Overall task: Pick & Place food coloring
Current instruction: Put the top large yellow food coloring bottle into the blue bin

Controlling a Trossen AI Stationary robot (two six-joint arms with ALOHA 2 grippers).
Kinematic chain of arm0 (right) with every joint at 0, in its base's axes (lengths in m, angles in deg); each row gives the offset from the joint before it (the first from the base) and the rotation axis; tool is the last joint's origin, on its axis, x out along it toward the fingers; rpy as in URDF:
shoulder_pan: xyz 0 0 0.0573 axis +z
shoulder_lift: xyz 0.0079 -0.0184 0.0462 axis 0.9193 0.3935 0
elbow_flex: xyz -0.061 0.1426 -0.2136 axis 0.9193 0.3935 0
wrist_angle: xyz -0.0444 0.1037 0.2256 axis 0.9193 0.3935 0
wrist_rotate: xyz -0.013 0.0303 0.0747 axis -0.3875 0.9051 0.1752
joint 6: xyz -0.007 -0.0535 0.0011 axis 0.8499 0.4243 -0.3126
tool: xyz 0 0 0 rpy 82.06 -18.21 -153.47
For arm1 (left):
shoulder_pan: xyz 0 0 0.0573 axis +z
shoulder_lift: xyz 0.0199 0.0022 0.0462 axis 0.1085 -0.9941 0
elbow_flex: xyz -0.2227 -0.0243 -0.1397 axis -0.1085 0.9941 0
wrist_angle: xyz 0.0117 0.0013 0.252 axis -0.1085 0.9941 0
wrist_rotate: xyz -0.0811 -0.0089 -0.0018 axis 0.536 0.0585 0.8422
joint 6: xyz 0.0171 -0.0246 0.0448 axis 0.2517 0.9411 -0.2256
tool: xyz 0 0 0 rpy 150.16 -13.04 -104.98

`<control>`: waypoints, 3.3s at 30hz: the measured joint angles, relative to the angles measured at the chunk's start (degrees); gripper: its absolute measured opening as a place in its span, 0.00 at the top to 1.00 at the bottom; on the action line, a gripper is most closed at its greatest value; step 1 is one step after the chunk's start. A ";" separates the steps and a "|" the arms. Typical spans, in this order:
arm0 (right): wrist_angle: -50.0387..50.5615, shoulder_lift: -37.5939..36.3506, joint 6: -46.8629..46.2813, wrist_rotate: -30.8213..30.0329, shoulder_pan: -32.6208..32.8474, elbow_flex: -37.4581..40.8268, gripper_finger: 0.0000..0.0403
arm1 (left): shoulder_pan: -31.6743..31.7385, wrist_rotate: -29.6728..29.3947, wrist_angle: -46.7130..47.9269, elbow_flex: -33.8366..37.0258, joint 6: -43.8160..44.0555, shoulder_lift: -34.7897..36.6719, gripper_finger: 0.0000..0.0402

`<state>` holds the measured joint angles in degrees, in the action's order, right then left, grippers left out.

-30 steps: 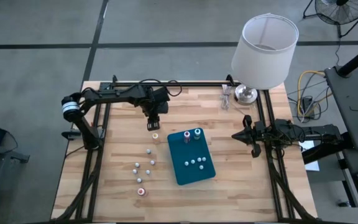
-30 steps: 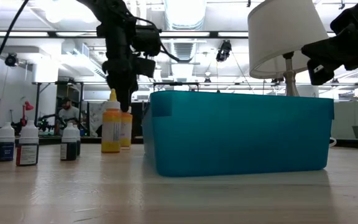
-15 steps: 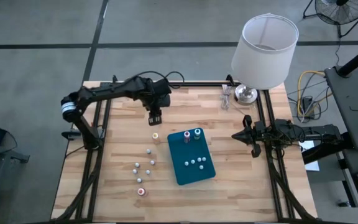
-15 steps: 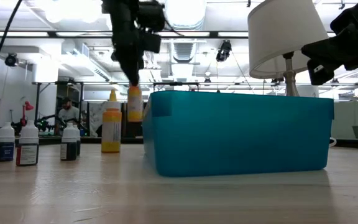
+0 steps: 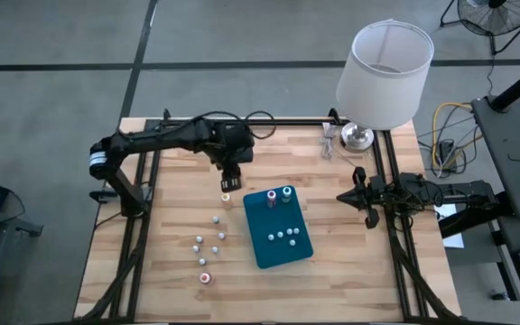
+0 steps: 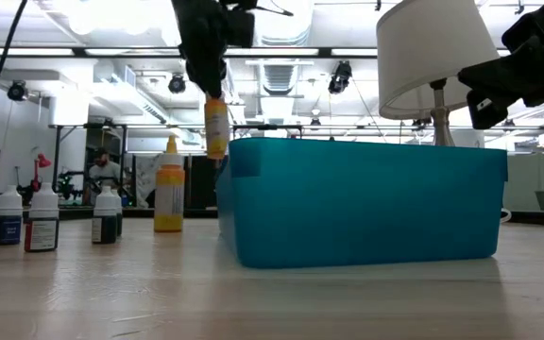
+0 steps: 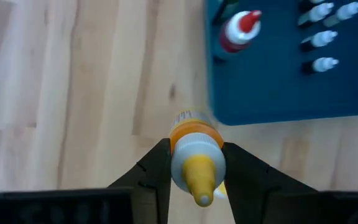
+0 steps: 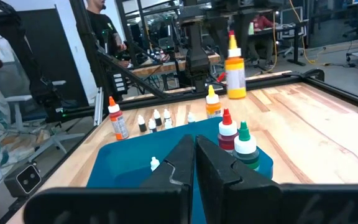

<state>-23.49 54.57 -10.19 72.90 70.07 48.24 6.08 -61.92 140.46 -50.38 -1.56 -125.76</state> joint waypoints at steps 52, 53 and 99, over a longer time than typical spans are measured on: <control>-0.02 0.02 0.00 0.00 -0.01 -0.02 0.98 | -9.70 -0.82 -10.56 0.40 1.73 -14.11 0.76; -0.01 0.02 0.00 0.00 0.00 -0.02 0.98 | -9.68 -1.39 -10.63 0.40 1.71 -14.20 0.76; -0.02 0.01 0.00 0.00 -0.01 -0.01 0.98 | -9.50 -2.91 -12.60 0.40 0.46 -16.09 0.71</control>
<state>-23.51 54.58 -10.19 72.90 70.06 48.23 -3.42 -64.83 127.85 -49.98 -1.10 -141.85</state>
